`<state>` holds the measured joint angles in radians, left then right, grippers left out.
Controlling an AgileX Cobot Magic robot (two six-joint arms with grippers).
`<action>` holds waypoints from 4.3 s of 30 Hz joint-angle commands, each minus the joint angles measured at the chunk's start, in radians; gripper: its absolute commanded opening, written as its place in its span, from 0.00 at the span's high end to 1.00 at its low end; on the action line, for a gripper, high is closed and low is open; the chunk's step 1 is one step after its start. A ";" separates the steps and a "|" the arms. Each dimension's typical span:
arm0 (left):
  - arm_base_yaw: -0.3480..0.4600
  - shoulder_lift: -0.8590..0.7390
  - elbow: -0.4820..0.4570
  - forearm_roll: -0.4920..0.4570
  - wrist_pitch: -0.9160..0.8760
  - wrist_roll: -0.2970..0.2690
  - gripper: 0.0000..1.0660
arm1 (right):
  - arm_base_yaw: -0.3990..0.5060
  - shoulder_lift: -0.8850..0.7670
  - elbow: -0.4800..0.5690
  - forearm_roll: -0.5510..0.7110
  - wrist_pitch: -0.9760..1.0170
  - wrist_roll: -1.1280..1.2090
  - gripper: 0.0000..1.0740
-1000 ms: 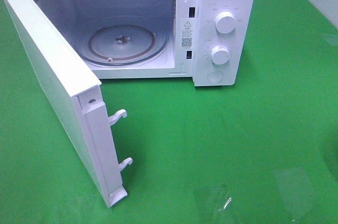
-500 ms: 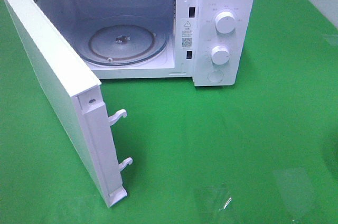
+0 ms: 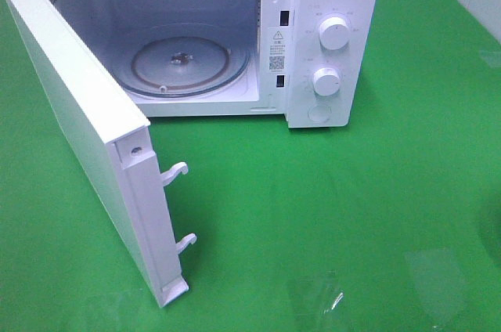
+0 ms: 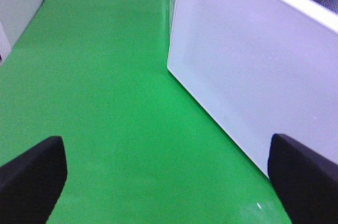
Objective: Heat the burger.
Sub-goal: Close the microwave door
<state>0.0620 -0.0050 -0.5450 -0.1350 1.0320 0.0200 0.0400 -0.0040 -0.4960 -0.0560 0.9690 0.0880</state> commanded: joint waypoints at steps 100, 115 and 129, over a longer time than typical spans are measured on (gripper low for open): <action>-0.503 1.562 0.091 0.254 -1.856 -0.132 1.00 | -0.004 -0.027 0.004 0.000 -0.008 -0.005 0.29; -0.630 1.771 -0.157 0.135 -1.804 -0.095 1.00 | -0.004 -0.027 0.004 0.000 -0.008 -0.005 0.29; -0.658 1.892 -0.353 0.103 -1.749 -0.106 1.00 | -0.004 -0.027 0.004 0.000 -0.008 -0.005 0.29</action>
<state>-0.5880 1.8870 -0.8910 -0.0230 -0.7210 -0.0780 0.0400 -0.0040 -0.4930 -0.0560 0.9690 0.0880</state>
